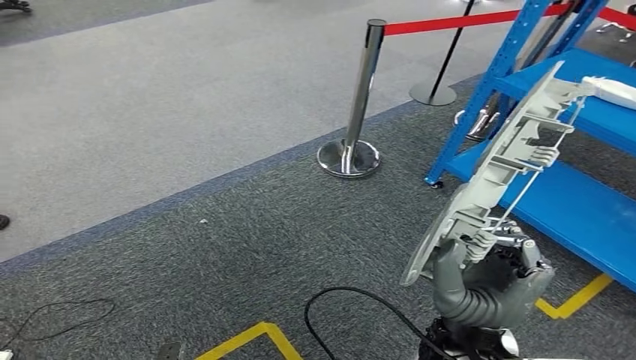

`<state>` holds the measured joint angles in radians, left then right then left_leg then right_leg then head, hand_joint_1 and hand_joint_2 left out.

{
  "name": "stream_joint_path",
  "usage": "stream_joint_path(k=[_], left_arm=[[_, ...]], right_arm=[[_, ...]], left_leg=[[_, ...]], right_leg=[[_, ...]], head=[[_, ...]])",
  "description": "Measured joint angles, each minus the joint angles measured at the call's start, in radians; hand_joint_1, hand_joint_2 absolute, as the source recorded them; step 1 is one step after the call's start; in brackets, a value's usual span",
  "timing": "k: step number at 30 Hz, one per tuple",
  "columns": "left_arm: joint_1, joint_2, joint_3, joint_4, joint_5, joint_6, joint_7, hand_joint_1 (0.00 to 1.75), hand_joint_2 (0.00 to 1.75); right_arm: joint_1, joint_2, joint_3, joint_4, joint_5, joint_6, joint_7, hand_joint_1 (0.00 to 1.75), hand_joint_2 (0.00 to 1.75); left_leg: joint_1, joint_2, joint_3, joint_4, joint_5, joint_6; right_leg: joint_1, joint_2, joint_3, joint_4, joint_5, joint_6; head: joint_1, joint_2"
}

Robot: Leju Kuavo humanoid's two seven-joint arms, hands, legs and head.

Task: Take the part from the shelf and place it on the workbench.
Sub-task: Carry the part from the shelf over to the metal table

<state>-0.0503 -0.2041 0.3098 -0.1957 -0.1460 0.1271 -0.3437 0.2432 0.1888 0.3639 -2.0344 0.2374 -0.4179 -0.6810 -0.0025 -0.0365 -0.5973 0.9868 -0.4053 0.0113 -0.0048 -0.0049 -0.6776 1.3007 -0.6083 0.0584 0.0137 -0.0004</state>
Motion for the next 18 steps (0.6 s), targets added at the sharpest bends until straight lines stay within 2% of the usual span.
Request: stream_joint_path(k=[1,2,3,4,5,6,7,8,9,10,11,13,14,15,16,17,18], left_arm=[[0.0,0.0,0.0,0.0,-0.001,-0.002,0.0,0.0,1.75],[0.0,0.001,0.0,0.0,-0.002,-0.003,-0.001,0.0,1.75],[0.0,0.001,0.0,0.0,-0.002,-0.006,-0.002,0.0,1.75],[-0.001,0.001,0.0,0.0,-0.002,-0.008,-0.003,0.0,1.75],[-0.002,0.002,0.0,0.0,-0.003,-0.011,-0.005,0.0,1.75],[-0.002,0.002,0.0,0.0,-0.004,-0.014,-0.006,0.0,1.75],[-0.002,0.003,0.0,0.0,-0.007,-0.016,-0.007,0.0,1.75],[-0.001,0.003,0.0,0.0,-0.009,-0.018,-0.007,0.0,1.75],[0.001,0.003,0.0,0.0,-0.011,-0.019,-0.007,0.0,1.75],[0.002,0.003,0.0,0.0,-0.012,-0.019,-0.007,0.0,1.75],[0.001,0.003,0.0,0.0,-0.012,-0.019,-0.007,0.0,1.75],[-0.003,0.002,0.0,0.0,-0.013,-0.02,-0.007,0.0,1.75],[-0.004,0.002,0.0,0.0,-0.013,-0.02,-0.007,0.0,1.75],[-0.004,0.002,0.0,0.0,-0.013,-0.02,-0.007,0.0,1.75],[-0.004,0.002,0.0,0.0,-0.013,-0.02,-0.007,0.0,1.75],[-0.003,0.003,0.0,0.0,-0.013,-0.02,-0.007,0.0,1.75],[-0.002,0.003,0.0,0.0,-0.014,-0.021,-0.008,0.0,1.75]], right_arm=[[0.002,0.0,-0.001,0.0,0.0,-0.001,0.0,1.75,1.75],[0.004,0.0,-0.002,-0.001,0.001,-0.001,0.0,1.75,1.75],[0.006,0.0,-0.002,-0.002,0.001,-0.001,0.0,1.75,1.75],[0.008,0.0,-0.003,-0.004,0.002,-0.002,-0.001,1.75,1.75],[0.009,0.0,-0.003,-0.006,0.003,-0.002,-0.002,1.75,1.75],[0.01,0.0,-0.004,-0.008,0.005,-0.003,-0.003,1.75,1.75],[0.012,0.0,-0.004,-0.01,0.006,-0.003,-0.004,1.75,1.75],[0.013,0.0,-0.004,-0.012,0.007,-0.004,-0.004,1.75,1.75],[0.013,0.0,-0.004,-0.014,0.008,-0.004,-0.005,1.75,1.75],[0.014,0.001,-0.004,-0.015,0.008,-0.004,-0.005,1.75,1.75],[0.016,0.002,-0.004,-0.018,0.008,-0.004,-0.006,1.75,1.75],[0.019,0.004,-0.004,-0.023,0.009,-0.004,-0.006,1.75,1.75],[0.02,0.004,-0.004,-0.025,0.009,-0.004,-0.006,1.75,1.75],[0.02,0.004,-0.004,-0.025,0.009,-0.004,-0.007,1.75,1.75],[0.02,0.004,-0.005,-0.025,0.009,-0.004,-0.007,1.75,1.75],[0.02,0.004,-0.005,-0.026,0.01,-0.005,-0.007,1.75,1.75],[0.02,0.004,-0.005,-0.027,0.01,-0.005,-0.007,1.75,1.75]], left_leg=[[0.001,-0.015,0.001,0.0,0.0,0.0],[0.002,-0.031,0.002,0.001,0.0,-0.001],[0.003,-0.046,0.002,0.003,0.0,-0.004],[0.003,-0.061,0.001,0.006,0.0,-0.009],[0.004,-0.074,-0.002,0.009,0.0,-0.015],[0.004,-0.085,-0.006,0.012,0.001,-0.021],[0.005,-0.095,-0.011,0.013,0.003,-0.028],[0.008,-0.105,-0.015,0.011,0.006,-0.035],[0.01,-0.102,-0.018,0.011,0.007,-0.041],[0.009,-0.085,-0.024,0.02,0.0,-0.045],[0.007,-0.057,-0.038,0.047,-0.017,-0.049],[0.004,0.002,-0.091,0.157,-0.077,-0.054],[0.005,0.015,-0.122,0.223,-0.105,-0.055],[0.005,0.021,-0.145,0.271,-0.12,-0.056],[0.005,0.024,-0.152,0.288,-0.117,-0.055],[0.005,0.027,-0.139,0.267,-0.098,-0.054],[0.004,0.035,-0.109,0.216,-0.068,-0.052]], right_leg=[[-0.001,0.002,-0.006,0.002,0.013,0.001],[-0.003,0.006,0.008,-0.036,0.045,0.001],[-0.007,0.019,0.036,-0.102,0.085,0.003],[-0.013,0.044,0.067,-0.171,0.115,0.005],[-0.018,0.067,0.093,-0.226,0.134,0.005],[-0.021,0.084,0.107,-0.256,0.141,0.004],[-0.02,0.091,0.111,-0.266,0.138,0.0],[-0.018,0.082,0.111,-0.266,0.14,-0.006],[-0.016,0.07,0.111,-0.267,0.142,-0.013],[-0.015,0.058,0.112,-0.269,0.144,-0.022],[-0.015,0.044,0.113,-0.272,0.146,-0.029],[-0.011,0.014,0.115,-0.274,0.145,-0.038],[-0.009,-0.001,0.115,-0.274,0.144,-0.04],[-0.007,-0.017,0.115,-0.274,0.143,-0.042],[-0.006,-0.031,0.115,-0.274,0.142,-0.042],[-0.005,-0.045,0.116,-0.274,0.141,-0.042],[-0.004,-0.057,0.118,-0.274,0.14,-0.041]], head=[[0.0,0.0],[0.0,0.0],[0.0,0.0],[0.001,0.0],[0.001,0.0],[0.002,0.0],[0.002,0.0],[0.002,0.0],[0.002,0.0],[-0.001,0.0],[-0.005,0.0],[-0.012,0.0],[-0.013,0.0],[-0.013,0.0],[-0.013,0.0],[-0.013,0.0],[-0.013,0.0]])
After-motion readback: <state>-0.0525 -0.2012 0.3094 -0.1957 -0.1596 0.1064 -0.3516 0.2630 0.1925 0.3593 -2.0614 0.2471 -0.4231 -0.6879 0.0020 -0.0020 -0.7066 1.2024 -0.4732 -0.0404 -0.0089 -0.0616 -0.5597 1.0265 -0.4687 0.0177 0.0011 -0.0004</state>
